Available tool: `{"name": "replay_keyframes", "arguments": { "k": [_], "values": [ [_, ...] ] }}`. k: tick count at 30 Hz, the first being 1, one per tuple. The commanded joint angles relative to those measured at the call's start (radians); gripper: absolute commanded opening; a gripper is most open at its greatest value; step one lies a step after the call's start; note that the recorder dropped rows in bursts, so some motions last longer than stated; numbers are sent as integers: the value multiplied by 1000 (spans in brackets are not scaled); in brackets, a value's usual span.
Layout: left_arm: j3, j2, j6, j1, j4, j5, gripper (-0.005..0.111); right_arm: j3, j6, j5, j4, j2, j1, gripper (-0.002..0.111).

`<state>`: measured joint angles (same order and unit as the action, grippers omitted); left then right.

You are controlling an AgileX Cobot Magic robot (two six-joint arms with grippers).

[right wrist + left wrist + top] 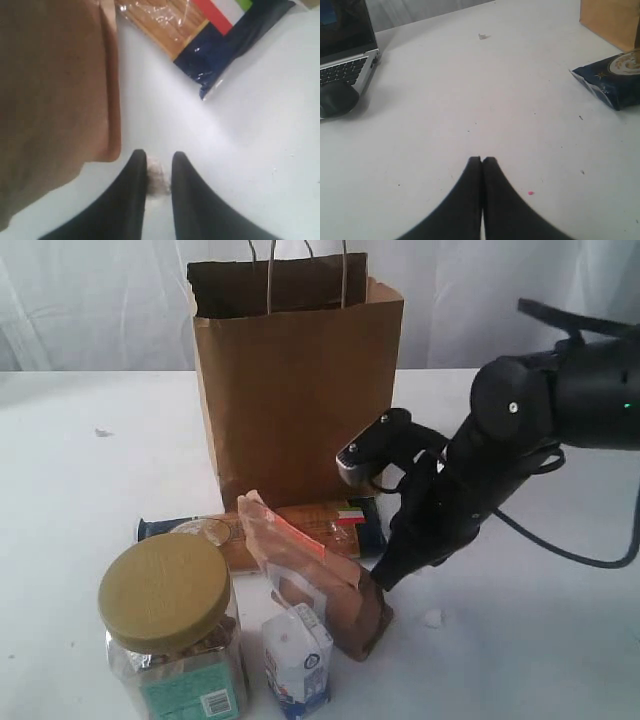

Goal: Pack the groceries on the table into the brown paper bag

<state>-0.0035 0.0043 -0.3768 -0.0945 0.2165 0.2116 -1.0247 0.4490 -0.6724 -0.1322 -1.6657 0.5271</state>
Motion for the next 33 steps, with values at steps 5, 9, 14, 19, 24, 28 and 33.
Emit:
{"name": "replay_keyframes", "arguments": {
  "k": [5,9,14,19,24,28,33],
  "values": [
    [3,-4,2,-2,3,-2,0,16,-101,-173,-79,164,1,0],
    [3,-4,2,-2,3,-2,0,147,-75,-170,-252,225,1,0],
    [3,-4,2,-2,3,-2,0,176,-75,-116,-364,327,1,0],
    [3,-4,2,-2,3,-2,0,43,-235,223,-363,456,-2,0],
    [3,-4,2,-2,3,-2,0,-217,-281,320,-365,386,-70,0],
    [3,-4,2,-2,3,-2,0,-360,-300,227,-370,279,-123,0],
    [3,-4,2,-2,3,-2,0,-446,-294,308,-367,152,-136,0]
  ]
}}
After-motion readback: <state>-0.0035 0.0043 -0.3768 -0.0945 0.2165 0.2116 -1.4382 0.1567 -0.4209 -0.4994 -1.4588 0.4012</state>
